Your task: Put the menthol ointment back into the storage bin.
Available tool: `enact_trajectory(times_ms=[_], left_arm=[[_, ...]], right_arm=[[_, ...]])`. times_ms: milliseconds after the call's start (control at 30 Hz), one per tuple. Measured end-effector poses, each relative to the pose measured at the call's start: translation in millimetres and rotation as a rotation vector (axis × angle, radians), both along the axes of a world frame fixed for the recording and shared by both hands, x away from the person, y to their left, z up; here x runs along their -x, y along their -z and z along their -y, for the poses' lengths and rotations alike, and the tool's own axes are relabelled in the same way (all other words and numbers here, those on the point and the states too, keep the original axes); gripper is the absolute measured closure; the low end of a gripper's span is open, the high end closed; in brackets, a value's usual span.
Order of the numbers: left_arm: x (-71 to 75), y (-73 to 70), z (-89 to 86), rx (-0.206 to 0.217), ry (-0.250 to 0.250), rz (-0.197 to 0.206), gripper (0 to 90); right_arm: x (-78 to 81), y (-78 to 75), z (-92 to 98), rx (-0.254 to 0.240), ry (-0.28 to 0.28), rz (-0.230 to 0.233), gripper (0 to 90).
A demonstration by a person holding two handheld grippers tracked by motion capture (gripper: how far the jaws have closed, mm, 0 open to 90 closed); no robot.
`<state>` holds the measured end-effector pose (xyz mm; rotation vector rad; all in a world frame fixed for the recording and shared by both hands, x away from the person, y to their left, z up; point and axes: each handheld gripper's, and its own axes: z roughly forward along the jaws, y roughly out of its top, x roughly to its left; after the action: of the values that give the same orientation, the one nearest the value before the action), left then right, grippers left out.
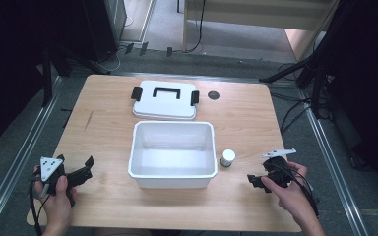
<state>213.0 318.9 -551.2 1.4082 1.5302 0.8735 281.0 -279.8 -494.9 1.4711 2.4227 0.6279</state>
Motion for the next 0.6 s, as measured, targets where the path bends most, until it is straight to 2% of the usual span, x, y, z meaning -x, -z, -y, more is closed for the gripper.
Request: enact_trajectory(times_ms=[100, 167, 233, 333, 467, 533, 600], left_arm=[[0.2, 0.2, -0.3, 0.007, -0.002, 0.005, 0.0], [0.3, 0.2, -0.6, 0.010, 0.000, 0.006, 0.0], [0.4, 0.2, -1.4, 0.017, 0.004, 0.004, 0.0], [0.3, 0.4, -2.0, 0.025, 0.004, 0.004, 0.0], [0.3, 0.4, -2.6, 0.029, 0.007, 0.003, 0.0], [0.5, 0.3, -3.2, 0.028, 0.011, -0.001, 0.0], [0.6, 0.3, -3.7, 0.030, 0.012, -0.001, 0.0]], right_arm=[[-7.2, -8.1, -8.9, 0.043, -0.037, -0.080, 22.2], [-11.7, -12.6, -16.7, 0.075, -0.082, -0.131, 22.0], [-14.9, -15.1, -23.8, 0.101, -0.101, -0.172, 21.4], [-21.8, -17.0, -36.5, 0.137, -0.141, -0.257, 20.3], [-30.9, -16.6, -53.2, 0.212, -0.174, -0.316, 22.6], [-37.6, -18.7, -64.2, 0.244, -0.175, -0.331, 25.7], [-44.1, -21.2, -73.9, 0.252, -0.181, -0.342, 27.6]])
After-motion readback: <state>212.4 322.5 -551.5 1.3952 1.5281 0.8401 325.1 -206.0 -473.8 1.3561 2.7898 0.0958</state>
